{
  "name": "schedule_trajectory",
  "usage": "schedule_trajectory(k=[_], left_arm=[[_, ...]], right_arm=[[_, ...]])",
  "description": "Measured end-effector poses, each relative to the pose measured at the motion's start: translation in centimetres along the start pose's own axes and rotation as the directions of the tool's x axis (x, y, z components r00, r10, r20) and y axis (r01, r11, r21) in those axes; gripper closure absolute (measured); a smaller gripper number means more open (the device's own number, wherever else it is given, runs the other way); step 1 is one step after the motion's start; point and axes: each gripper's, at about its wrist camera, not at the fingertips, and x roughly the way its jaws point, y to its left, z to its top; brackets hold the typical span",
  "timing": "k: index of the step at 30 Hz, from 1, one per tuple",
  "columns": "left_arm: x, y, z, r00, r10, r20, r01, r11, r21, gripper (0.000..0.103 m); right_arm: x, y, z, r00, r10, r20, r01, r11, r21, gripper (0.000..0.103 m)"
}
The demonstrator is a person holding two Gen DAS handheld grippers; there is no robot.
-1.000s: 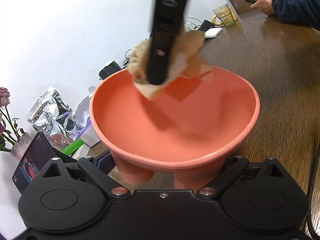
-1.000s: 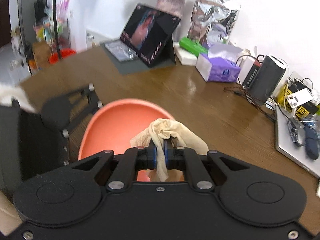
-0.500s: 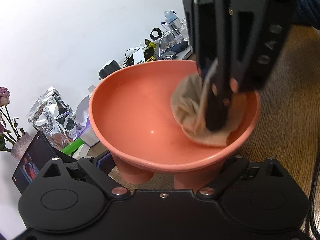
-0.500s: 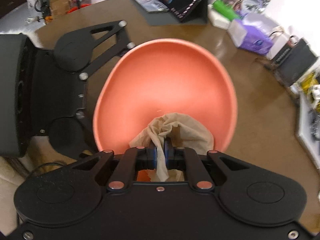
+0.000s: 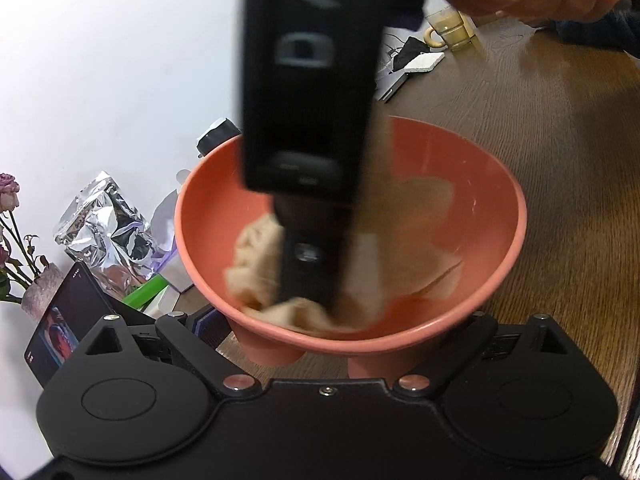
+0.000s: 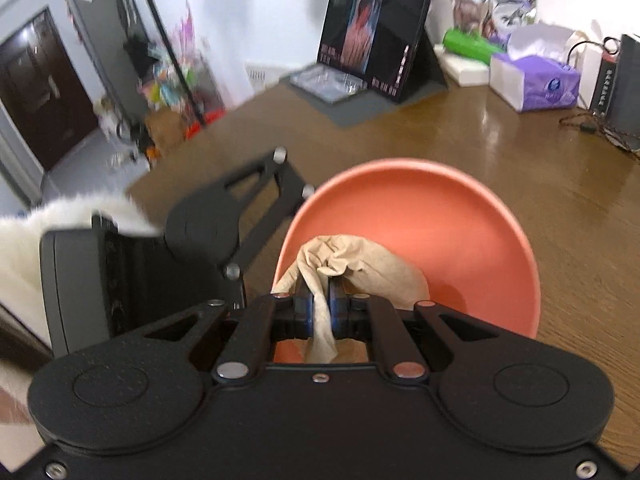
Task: Clean bowl
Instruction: 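Lower the towel into the bowl and rub the bottom with the right tool, then sweep the towel across the bowl's inner wall with the right tool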
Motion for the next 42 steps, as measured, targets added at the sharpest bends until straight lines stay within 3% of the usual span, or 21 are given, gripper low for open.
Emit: schedule_trajectory(k=[8,15,18,27,33,42], left_arm=[[0.8,0.8,-0.2,1.0,0.0,-0.005,0.0,1.0,-0.007,0.008],[1.7,1.6,-0.4,1.0,0.003,0.0,-0.003,1.0,-0.001,0.008],[2.1,2.0,-0.4,1.0,0.004,0.0,-0.004,1.0,0.001,0.008],[2.8,2.6,-0.5,1.0,0.003,0.002,-0.003,1.0,0.005,0.008],[2.8,2.5,-0.4,1.0,0.002,0.004,-0.002,1.0,0.006,0.008],[3.1,2.6,0.0,1.0,0.006,0.0,-0.006,1.0,0.003,0.008]], right_arm=[[-0.8,-0.6,-0.1,0.978,-0.075,0.193,0.069,0.997,0.038,0.095],[-1.4,0.0,-0.8,0.945,-0.212,0.251,0.218,0.976,0.005,0.095],[-1.3,1.0,-0.9,0.916,-0.333,0.222,0.352,0.935,-0.048,0.095],[-0.4,2.6,-1.1,0.872,-0.479,0.102,0.489,0.845,-0.215,0.095],[0.2,2.8,-1.4,0.855,-0.519,0.0,0.49,0.808,-0.326,0.095],[0.6,2.9,-1.9,0.866,-0.471,-0.169,0.384,0.842,-0.378,0.095]])
